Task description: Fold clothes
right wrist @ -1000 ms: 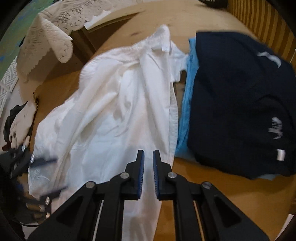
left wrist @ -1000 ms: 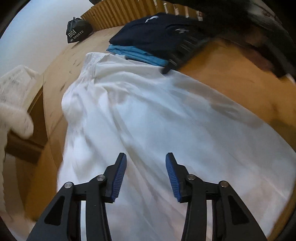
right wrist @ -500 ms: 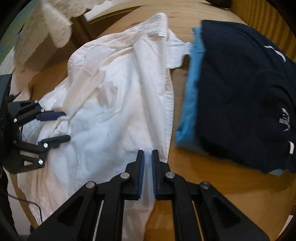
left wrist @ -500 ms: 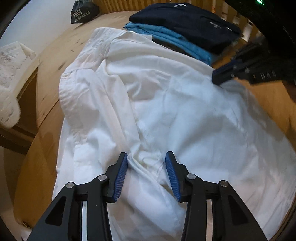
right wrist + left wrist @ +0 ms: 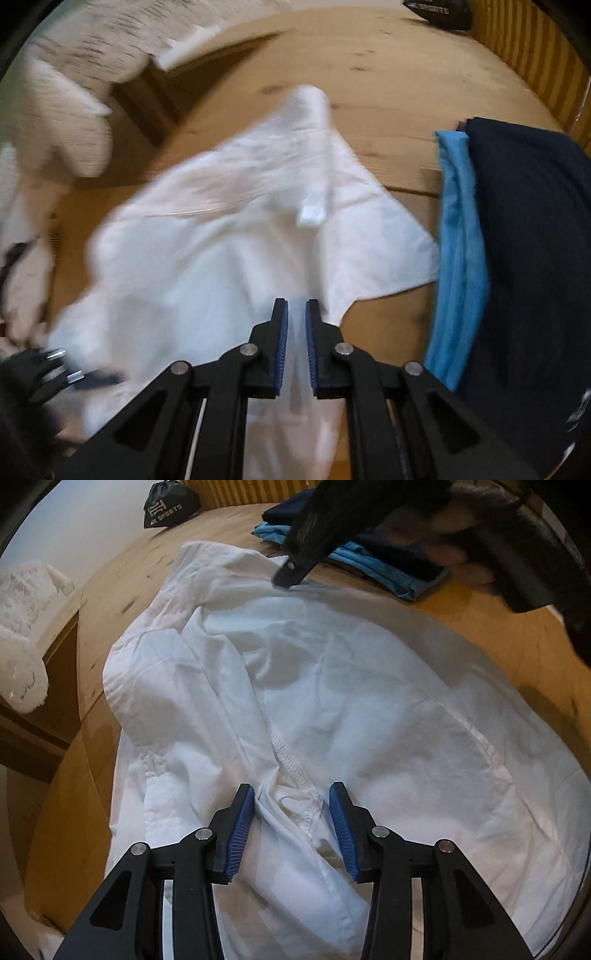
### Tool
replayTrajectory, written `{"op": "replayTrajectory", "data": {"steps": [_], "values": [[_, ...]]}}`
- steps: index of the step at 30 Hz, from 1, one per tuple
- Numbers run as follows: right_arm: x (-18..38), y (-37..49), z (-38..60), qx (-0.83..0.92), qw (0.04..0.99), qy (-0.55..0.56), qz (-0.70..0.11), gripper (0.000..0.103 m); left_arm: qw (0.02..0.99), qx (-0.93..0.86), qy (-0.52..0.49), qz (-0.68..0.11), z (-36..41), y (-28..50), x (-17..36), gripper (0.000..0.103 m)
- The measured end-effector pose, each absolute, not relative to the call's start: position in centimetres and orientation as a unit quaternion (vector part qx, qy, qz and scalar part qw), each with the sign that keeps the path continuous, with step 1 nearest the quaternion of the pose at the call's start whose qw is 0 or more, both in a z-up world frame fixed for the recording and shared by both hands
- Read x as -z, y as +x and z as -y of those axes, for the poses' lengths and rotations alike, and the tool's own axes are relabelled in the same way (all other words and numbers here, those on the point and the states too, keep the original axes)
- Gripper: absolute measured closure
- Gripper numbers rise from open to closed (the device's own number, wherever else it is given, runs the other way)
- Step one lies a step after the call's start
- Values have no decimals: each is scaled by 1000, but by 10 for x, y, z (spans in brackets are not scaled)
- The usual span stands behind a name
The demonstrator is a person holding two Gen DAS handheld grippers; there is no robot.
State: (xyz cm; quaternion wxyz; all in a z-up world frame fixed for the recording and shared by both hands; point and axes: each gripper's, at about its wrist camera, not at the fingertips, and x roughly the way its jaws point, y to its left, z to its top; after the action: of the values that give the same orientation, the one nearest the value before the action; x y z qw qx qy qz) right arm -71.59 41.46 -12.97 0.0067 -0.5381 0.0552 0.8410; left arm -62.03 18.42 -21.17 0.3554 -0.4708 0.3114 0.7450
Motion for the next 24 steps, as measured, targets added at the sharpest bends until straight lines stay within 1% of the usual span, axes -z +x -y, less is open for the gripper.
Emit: {"op": "replayTrajectory", "data": {"steps": [2,3,5,7,9,11,14,16,17,20,22,24], "values": [[124,-717,-429,-850,71,-521,-35,97,357,-745,-468,-314,-185,-620,212,62],[117,-713,-432,-853,63,-515,-46,94,358,-745,-466,-315,-185,-620,213,62],[103,-704,-435,-859,26,-504,-81,94,359,-745,-465,-316,-186,-621,214,62],[89,-691,-421,-868,-17,-491,-71,95,359,-745,-463,-318,-188,-620,215,62],[91,-680,-397,-861,-57,-504,-44,95,357,-746,-460,-322,-190,-620,215,62],[109,-679,-390,-840,-51,-539,-14,95,354,-746,-459,-326,-192,-619,216,62],[112,-681,-413,-835,-12,-549,-40,97,343,-746,-463,-335,-194,-618,214,62],[94,-675,-423,-840,-16,-538,-62,96,342,-752,-452,-336,-186,-609,197,63],[82,-668,-424,-844,-29,-530,-72,94,341,-761,-442,-330,-176,-601,183,62],[54,-647,-414,-844,-75,-526,-76,93,313,-793,-419,-313,-126,-570,146,63],[42,-632,-402,-837,-114,-529,-85,89,292,-805,-422,-298,-90,-563,136,61],[44,-627,-379,-830,-130,-536,-79,70,267,-811,-436,-285,-50,-549,133,57]]}}
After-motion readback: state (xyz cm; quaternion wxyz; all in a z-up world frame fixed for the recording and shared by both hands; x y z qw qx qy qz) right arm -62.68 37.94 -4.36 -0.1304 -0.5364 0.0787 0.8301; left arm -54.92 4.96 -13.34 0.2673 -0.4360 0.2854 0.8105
